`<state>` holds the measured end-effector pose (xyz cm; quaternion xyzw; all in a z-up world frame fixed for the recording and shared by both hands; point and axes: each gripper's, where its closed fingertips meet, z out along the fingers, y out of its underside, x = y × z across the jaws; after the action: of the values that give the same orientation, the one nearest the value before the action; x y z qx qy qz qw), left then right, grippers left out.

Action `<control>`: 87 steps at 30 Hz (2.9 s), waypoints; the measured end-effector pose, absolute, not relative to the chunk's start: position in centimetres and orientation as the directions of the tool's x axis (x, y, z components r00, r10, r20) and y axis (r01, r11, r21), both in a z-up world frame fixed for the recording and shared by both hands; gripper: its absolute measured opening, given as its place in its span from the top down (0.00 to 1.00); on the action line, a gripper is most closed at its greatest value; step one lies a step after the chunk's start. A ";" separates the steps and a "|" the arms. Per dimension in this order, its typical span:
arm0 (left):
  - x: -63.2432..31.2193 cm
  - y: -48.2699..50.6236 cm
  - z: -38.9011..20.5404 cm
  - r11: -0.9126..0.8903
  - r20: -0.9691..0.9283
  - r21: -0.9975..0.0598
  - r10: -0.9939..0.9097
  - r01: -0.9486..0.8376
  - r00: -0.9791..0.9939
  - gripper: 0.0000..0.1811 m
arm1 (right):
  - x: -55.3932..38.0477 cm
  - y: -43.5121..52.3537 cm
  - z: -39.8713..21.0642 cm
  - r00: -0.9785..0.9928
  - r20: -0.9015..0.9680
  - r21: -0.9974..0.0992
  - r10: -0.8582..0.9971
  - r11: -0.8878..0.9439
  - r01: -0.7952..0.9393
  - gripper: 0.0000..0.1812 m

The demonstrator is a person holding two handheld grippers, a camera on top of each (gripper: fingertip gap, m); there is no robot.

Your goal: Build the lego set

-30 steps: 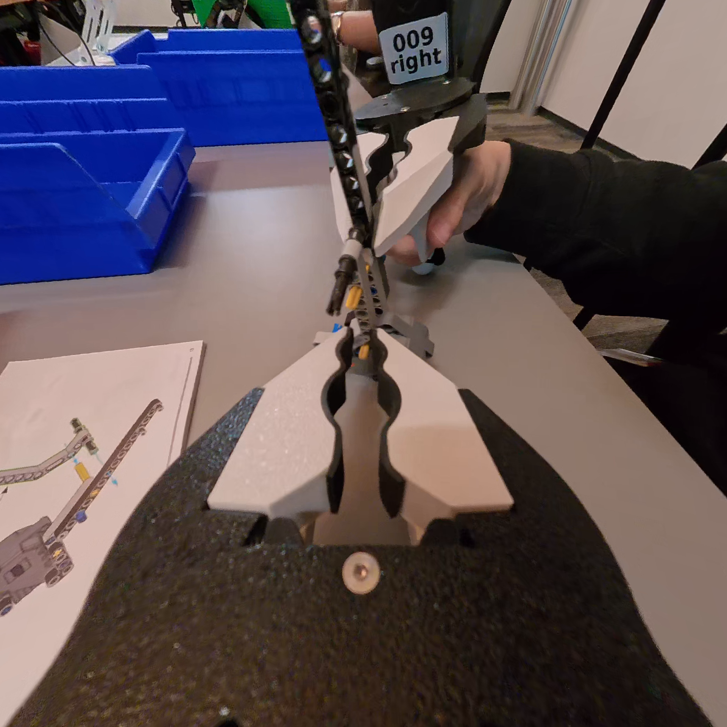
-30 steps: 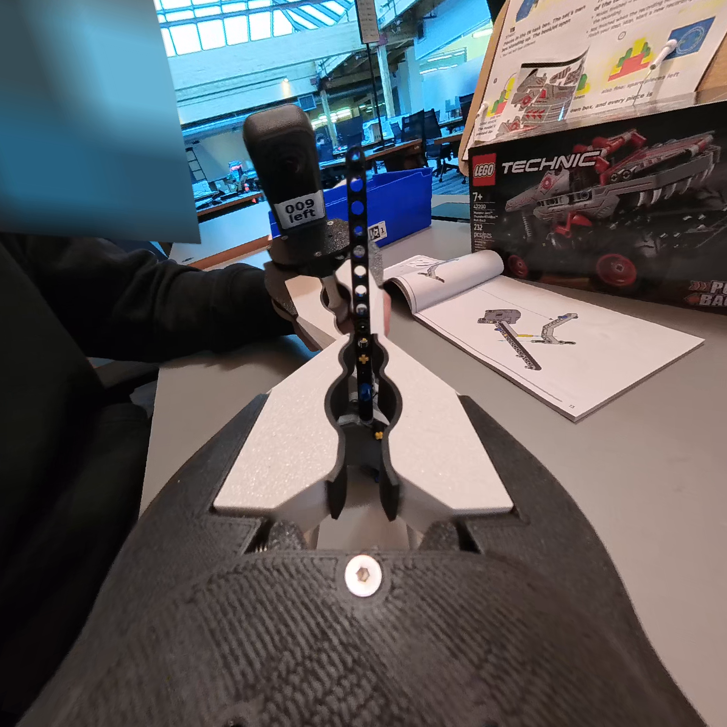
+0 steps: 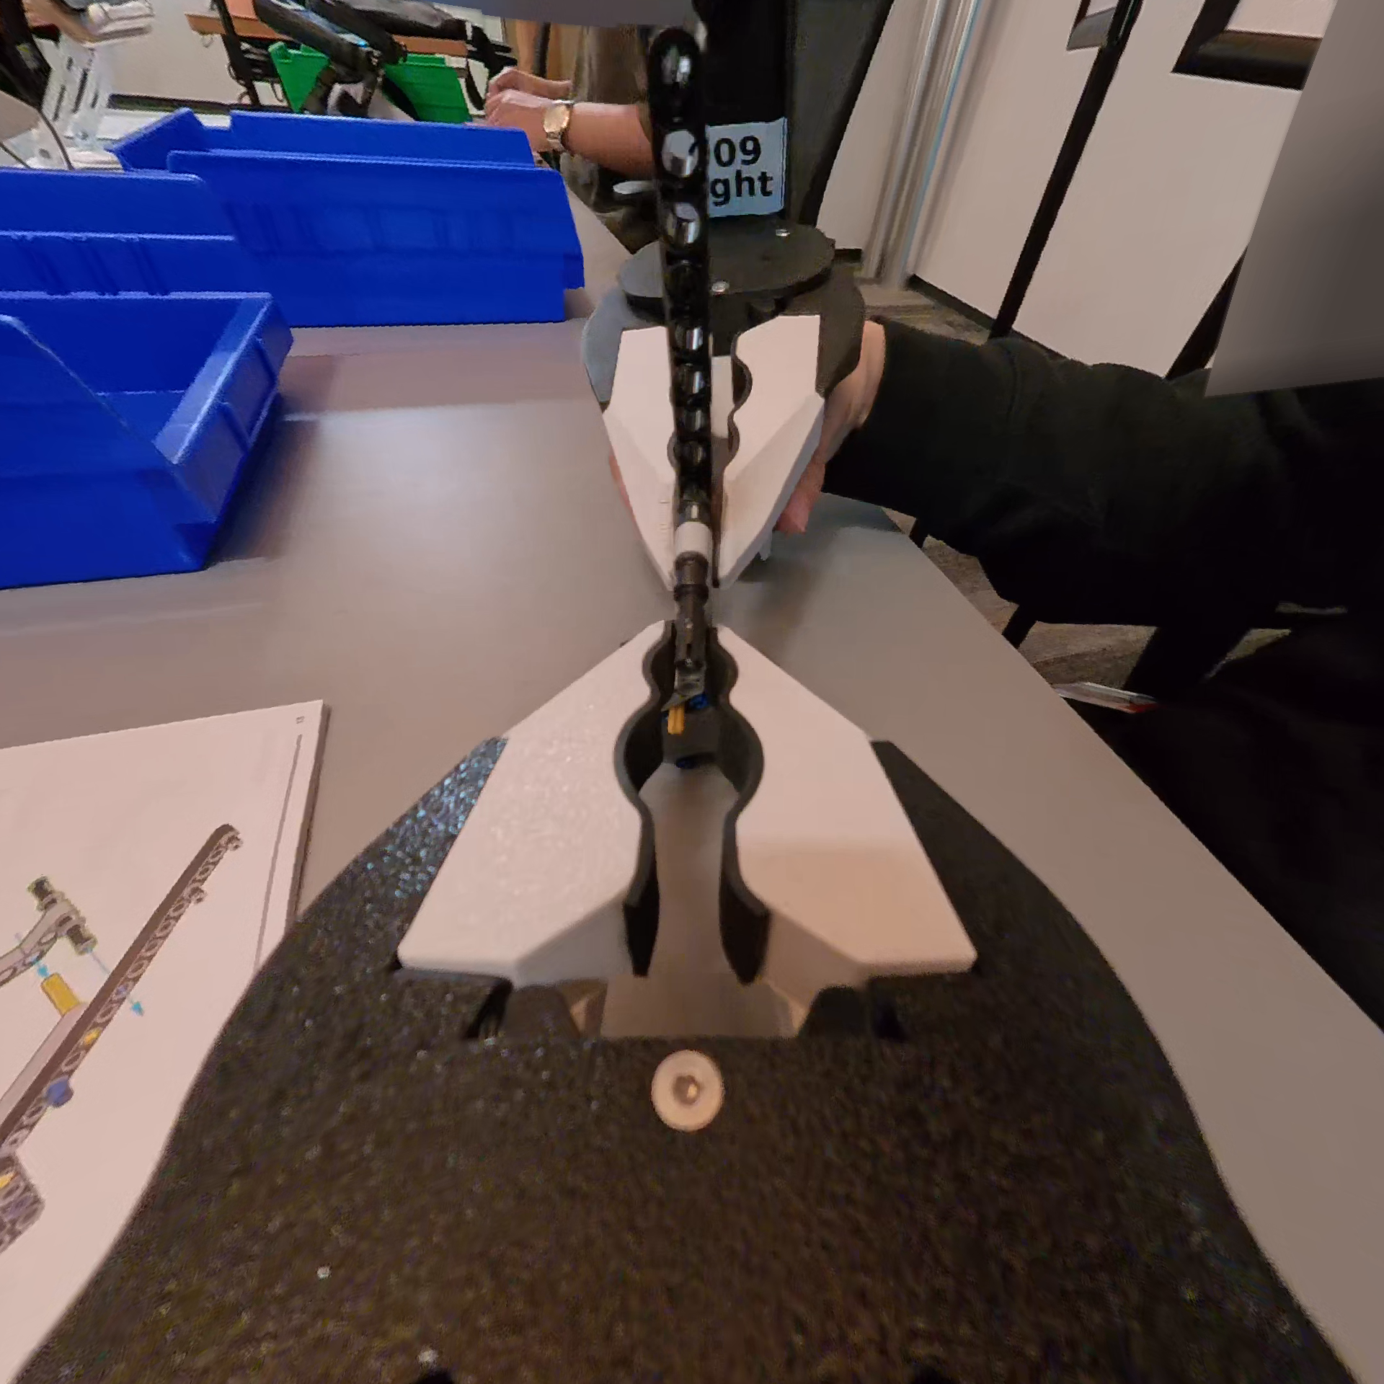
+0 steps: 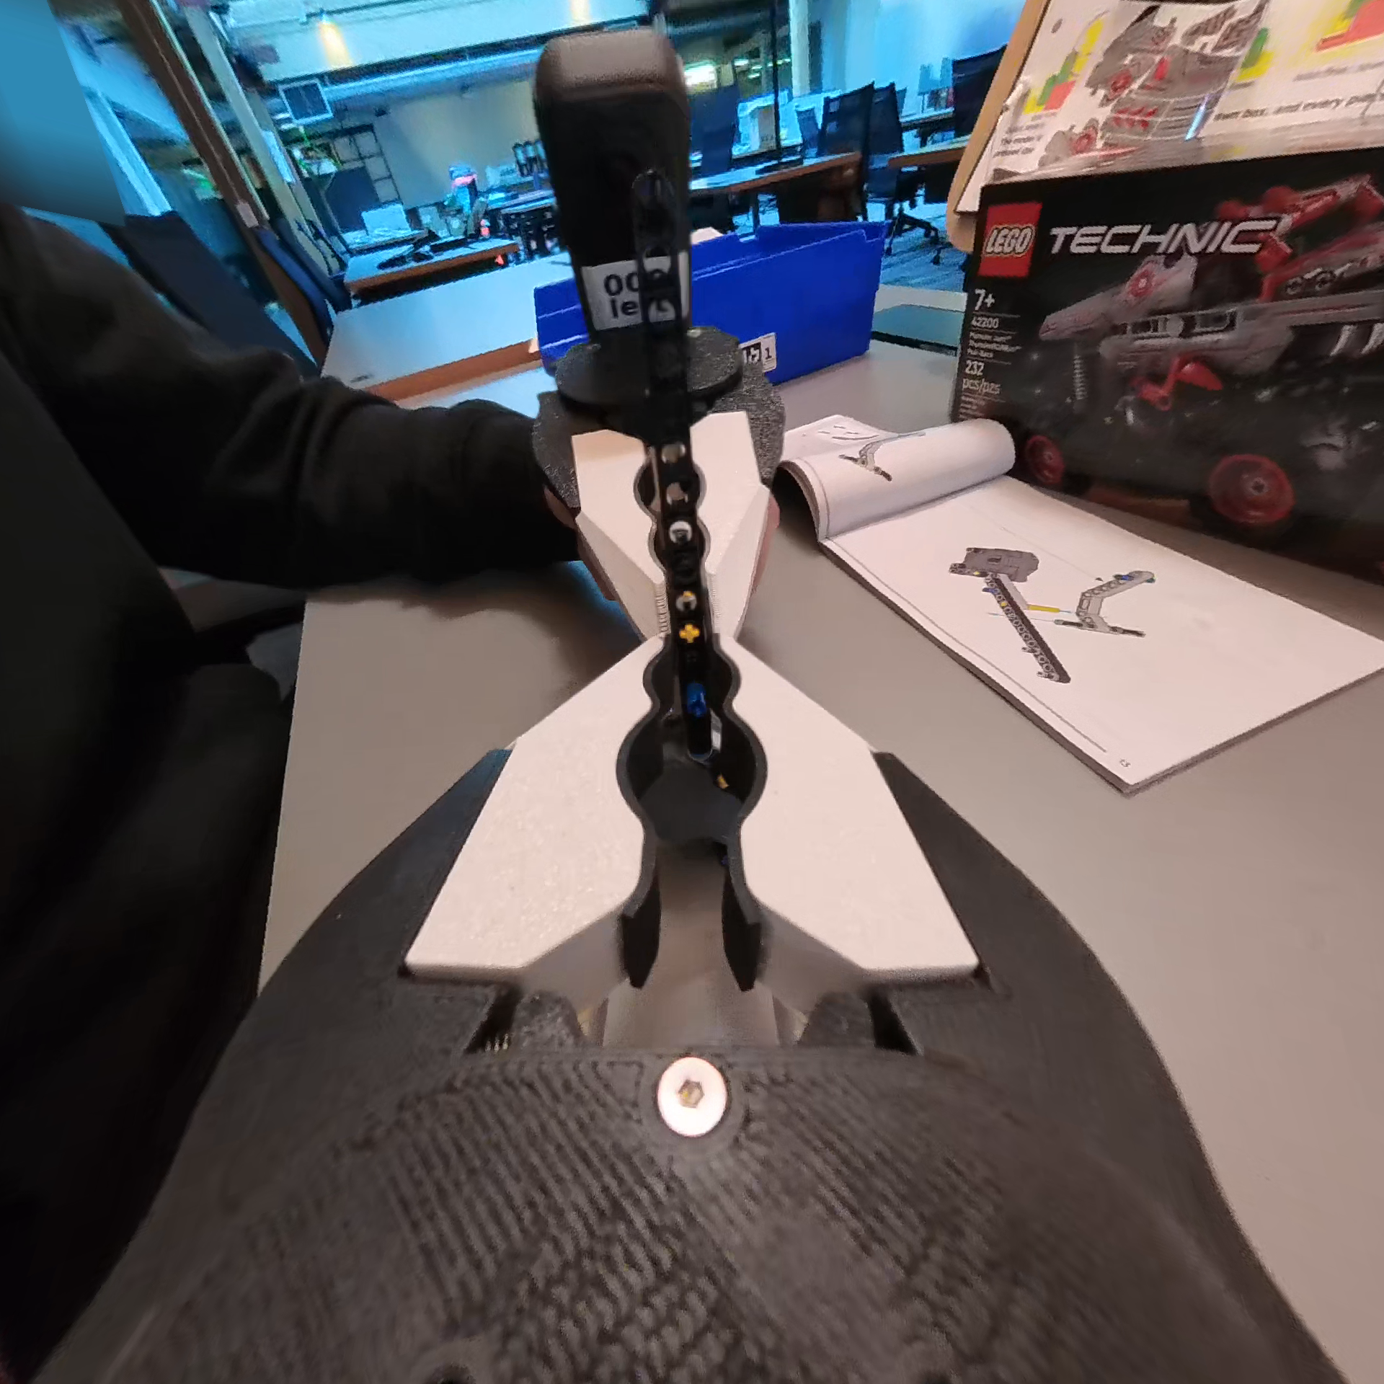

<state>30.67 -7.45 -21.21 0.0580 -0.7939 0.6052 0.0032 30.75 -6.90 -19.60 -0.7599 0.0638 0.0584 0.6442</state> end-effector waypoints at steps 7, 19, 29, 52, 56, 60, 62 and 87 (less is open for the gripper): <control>31.8 -6.8 -21.9 0.308 0.035 -0.949 -0.102 -0.065 -0.994 0.95 | 32.0 -7.2 -19.7 0.973 -0.213 -0.963 -0.085 -0.149 -0.223 0.97; 31.9 -7.0 -22.1 0.315 0.082 -0.943 -0.089 -0.106 -0.993 0.99 | 32.3 -7.5 -19.7 0.958 -0.273 -0.949 -0.094 -0.137 -0.284 0.98; 32.1 -7.0 -22.0 0.312 0.119 -0.941 -0.065 -0.134 -0.991 0.93 | 32.0 -7.6 -19.8 0.949 -0.306 -0.939 -0.069 -0.143 -0.313 0.98; 30.9 -7.7 -21.7 0.300 0.108 -0.948 -0.009 -0.105 -0.994 0.97 | 31.4 -7.3 -20.1 0.960 -0.275 -0.944 -0.049 -0.175 -0.279 0.98; 31.0 -7.9 -21.7 0.300 0.069 -0.951 -0.019 -0.071 -0.997 0.97 | 31.2 -7.4 -20.2 0.963 -0.264 -0.946 -0.048 -0.183 -0.268 0.97; 30.8 -8.3 -21.6 0.297 0.054 -0.953 -0.014 -0.055 -0.998 0.97 | 30.8 -7.5 -20.1 0.965 -0.260 -0.948 -0.034 -0.184 -0.262 0.97; 30.9 -8.4 -21.6 0.297 0.068 -0.952 -0.012 -0.068 -0.998 0.97 | 30.8 -7.5 -20.1 0.963 -0.266 -0.946 -0.034 -0.183 -0.267 0.97; 30.4 -7.8 -19.6 0.213 0.036 -0.976 0.013 -0.032 -0.999 0.97 | 30.5 -7.8 -18.7 0.979 -0.201 -0.971 -0.019 -0.127 -0.202 0.98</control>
<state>30.42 -7.80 -19.57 0.0062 -0.7787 0.6271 0.0178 30.53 -7.75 -18.72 -0.7474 0.0740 0.0695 0.6566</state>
